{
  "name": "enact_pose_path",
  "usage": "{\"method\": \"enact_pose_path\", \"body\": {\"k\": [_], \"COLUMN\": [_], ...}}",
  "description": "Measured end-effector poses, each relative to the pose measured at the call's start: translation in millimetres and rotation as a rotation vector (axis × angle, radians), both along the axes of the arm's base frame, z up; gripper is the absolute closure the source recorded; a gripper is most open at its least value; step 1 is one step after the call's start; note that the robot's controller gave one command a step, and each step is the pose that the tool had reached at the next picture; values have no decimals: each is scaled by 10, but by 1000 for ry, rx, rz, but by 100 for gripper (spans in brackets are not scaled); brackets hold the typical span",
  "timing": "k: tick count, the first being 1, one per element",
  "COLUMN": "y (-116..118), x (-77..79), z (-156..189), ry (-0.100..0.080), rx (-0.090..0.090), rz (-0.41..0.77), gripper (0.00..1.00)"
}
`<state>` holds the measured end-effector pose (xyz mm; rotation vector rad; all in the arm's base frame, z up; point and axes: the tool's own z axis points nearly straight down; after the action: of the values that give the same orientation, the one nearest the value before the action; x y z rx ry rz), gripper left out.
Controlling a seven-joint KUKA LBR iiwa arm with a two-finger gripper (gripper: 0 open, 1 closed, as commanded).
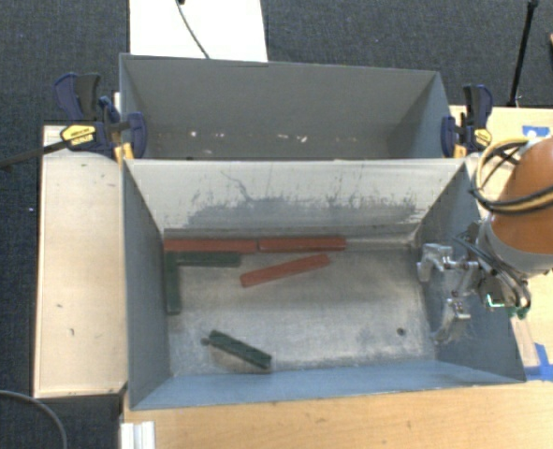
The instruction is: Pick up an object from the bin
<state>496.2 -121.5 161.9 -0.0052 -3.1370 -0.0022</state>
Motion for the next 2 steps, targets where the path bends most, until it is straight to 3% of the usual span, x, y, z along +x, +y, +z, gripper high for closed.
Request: {"method": "enact_pose_path", "body": {"k": [1,2], "y": [383,1109], "x": [804,931], "z": [-213,-733], "ry": [-11,-4], "rx": [0,3], "rz": [118,156], "gripper": [0,0]}}
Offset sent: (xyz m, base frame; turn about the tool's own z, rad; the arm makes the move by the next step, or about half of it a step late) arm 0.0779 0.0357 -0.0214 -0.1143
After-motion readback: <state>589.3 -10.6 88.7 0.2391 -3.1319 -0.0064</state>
